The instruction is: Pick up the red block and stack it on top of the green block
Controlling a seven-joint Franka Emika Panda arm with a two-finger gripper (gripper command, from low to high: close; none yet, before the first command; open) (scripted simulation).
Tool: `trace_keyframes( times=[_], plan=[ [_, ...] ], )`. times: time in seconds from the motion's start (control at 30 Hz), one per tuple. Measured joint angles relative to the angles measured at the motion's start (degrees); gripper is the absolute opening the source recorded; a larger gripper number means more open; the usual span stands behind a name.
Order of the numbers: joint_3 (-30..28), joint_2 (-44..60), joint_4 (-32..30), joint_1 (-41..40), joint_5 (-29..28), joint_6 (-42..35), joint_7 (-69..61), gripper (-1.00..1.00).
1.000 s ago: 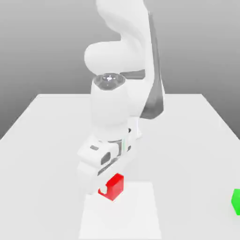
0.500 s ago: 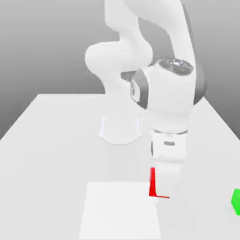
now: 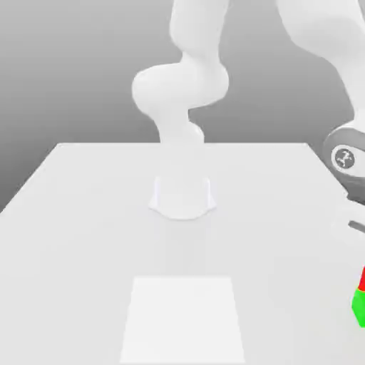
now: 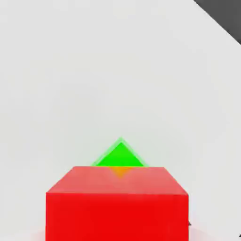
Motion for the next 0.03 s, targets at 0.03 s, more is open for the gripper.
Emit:
trace_keyframes(
  times=[0.03],
  plan=[
    [0.0,0.0,0.0,0.0,0.0,0.0,0.0,1.0]
  ],
)
